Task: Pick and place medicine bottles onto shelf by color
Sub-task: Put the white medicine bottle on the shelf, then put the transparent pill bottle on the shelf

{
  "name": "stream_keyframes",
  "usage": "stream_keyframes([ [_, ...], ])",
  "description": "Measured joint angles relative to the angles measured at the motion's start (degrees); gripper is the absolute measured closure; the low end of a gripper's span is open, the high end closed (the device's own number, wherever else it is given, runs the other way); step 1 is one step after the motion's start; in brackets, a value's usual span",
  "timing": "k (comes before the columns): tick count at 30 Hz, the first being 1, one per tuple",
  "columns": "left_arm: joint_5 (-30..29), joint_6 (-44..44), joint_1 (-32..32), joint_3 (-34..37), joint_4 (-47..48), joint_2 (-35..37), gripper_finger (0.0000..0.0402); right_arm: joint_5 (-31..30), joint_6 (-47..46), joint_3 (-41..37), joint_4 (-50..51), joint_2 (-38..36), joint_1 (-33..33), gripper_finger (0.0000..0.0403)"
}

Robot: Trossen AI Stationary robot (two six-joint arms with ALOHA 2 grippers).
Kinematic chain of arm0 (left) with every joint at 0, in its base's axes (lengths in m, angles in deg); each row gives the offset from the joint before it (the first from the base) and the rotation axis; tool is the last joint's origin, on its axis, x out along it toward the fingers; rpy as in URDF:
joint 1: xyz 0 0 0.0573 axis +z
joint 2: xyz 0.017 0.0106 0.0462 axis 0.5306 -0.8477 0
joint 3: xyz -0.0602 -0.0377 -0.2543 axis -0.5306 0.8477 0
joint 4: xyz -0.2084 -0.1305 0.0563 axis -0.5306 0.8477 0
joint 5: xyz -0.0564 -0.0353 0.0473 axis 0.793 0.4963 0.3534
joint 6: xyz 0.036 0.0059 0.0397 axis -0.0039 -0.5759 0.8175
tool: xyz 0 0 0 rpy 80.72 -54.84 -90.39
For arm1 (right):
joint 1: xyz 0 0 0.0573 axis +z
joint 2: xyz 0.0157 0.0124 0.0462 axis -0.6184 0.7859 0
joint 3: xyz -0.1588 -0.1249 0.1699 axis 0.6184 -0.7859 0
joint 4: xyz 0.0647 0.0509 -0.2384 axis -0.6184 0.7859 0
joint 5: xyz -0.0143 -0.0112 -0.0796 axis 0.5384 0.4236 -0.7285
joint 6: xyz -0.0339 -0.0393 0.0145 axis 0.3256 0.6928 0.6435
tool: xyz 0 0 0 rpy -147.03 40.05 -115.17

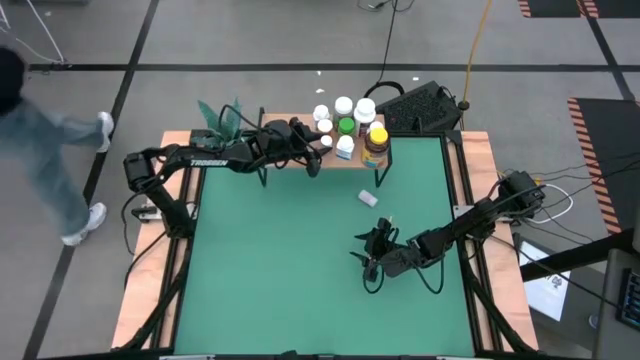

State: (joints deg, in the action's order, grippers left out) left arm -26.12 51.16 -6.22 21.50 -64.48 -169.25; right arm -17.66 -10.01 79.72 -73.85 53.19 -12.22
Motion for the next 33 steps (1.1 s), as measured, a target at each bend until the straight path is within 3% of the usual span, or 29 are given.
stream_keyframes([
  [10,0.0,0.16,-0.18,-0.07,1.28,0.18,0.0063,0.95,-3.26,-0.01,1.98,0.0,0.0,0.0177],
  [16,0.0,4.21,-1.04,-0.07,4.3,1.69,0.0019,3.09,-5.18,-0.01,3.14,-0.32,1.32,0.0177],
  [24,-3.48,5.07,-3.2,0.0,15.38,9.15,0.0017,0.57,-8.07,-0.03,18.12,-11.95,2.48,0.0177],
  [30,-6.8,1.74,-5.94,-0.08,26.3,15.03,0.0032,-11.1,-3.18,-2.25,25.07,-18.3,-0.33,0.0177],
  [33,-6.75,-1.64,-8.53,0.03,32.36,16.5,0.0037,-7.55,1.02,-5.41,21.24,-18.63,-5.62,0.0177],
])
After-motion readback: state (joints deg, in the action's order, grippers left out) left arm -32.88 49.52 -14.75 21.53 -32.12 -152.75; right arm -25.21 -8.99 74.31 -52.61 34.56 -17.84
